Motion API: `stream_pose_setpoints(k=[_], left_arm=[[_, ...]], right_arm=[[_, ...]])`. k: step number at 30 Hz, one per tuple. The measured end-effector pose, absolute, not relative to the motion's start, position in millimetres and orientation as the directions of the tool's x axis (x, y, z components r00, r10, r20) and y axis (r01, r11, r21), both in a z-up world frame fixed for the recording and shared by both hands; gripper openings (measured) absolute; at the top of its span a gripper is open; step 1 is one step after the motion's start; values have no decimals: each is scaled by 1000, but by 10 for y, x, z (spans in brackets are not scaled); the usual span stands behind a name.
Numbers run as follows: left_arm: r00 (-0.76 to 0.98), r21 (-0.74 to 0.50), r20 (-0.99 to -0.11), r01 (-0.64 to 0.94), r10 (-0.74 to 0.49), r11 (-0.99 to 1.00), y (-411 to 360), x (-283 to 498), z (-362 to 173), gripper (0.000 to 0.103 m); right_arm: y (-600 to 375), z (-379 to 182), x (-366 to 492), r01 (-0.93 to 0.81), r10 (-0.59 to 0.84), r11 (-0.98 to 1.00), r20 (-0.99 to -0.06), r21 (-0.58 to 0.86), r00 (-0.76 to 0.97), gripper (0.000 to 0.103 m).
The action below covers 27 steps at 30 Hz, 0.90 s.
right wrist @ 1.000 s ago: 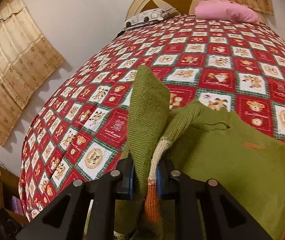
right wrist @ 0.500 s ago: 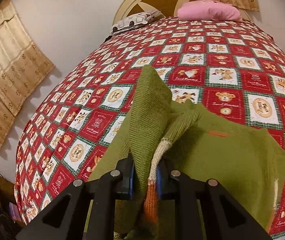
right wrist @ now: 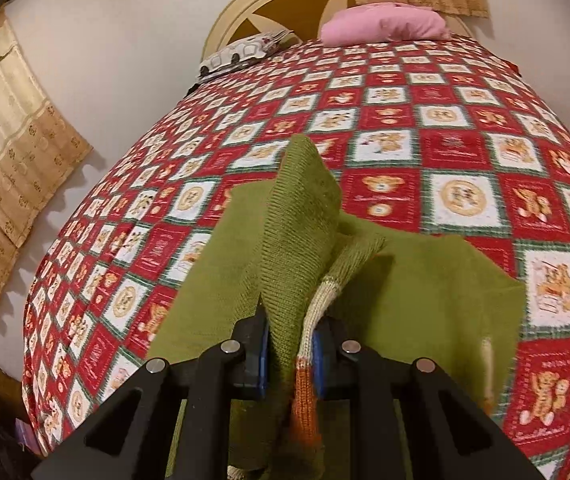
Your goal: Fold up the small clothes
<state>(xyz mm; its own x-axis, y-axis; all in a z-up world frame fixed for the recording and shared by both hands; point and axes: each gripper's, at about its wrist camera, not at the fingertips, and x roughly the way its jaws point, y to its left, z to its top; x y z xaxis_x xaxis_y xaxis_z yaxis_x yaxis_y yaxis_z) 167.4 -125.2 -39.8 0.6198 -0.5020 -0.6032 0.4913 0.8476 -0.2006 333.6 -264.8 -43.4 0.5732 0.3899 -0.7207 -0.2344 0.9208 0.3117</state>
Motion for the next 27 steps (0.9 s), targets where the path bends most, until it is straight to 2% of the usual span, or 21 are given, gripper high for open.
stream_pose_setpoints(k=[19,27], left_arm=[[535,-170,-634,608,-558,776,-2063,1528,-464,17],[488,-160,-678,631,-549,759,-2263,1513,-614,18]], right_arm=[[-3602,-718,3146,-89,332,932,-727,352,601,13],[-3785,-978,3106,-48,337,921,-726,387,599,13]])
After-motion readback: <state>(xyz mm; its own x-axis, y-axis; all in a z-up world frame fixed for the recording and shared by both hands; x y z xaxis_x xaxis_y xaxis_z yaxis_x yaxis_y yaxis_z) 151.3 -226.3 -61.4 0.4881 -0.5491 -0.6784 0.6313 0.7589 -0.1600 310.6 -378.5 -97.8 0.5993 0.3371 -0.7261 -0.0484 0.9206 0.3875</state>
